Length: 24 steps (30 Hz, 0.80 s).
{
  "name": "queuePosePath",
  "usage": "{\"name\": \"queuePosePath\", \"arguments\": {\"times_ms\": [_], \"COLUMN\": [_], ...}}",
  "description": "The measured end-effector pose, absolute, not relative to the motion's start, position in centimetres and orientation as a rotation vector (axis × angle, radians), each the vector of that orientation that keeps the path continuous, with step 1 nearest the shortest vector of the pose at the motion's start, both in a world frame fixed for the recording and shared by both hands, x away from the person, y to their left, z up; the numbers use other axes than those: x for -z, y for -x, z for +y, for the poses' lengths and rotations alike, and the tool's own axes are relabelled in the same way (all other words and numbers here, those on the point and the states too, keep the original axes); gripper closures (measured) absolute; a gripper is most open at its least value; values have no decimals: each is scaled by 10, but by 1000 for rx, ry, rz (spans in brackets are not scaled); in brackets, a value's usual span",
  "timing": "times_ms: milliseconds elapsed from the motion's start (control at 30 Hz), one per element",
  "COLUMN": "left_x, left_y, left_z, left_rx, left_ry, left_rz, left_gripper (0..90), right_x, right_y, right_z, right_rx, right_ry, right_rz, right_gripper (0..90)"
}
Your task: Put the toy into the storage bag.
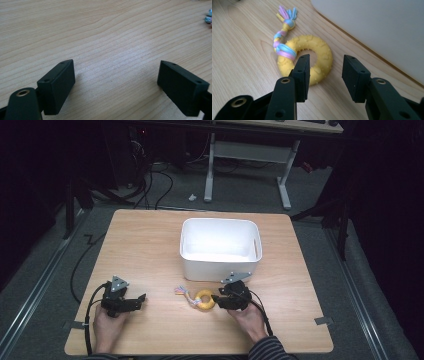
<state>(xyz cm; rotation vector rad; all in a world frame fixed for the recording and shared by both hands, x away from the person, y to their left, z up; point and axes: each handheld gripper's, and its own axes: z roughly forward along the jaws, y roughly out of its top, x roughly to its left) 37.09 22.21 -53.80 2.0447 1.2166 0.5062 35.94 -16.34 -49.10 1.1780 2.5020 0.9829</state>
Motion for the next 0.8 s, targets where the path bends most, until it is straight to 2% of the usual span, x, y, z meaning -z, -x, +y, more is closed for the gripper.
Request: {"name": "queuePosePath", "arguments": {"times_ms": [800], "left_x": [538], "left_y": [-371], "left_z": [222], "left_rx": [-506], "left_ry": [-2045], "left_rz": [1217], "left_gripper": [150], "right_x": [508], "right_y": [-379], "right_z": [-139], "right_rx": [-854], "right_ry": [-1196], "right_rz": [2564], "right_gripper": [615]}}
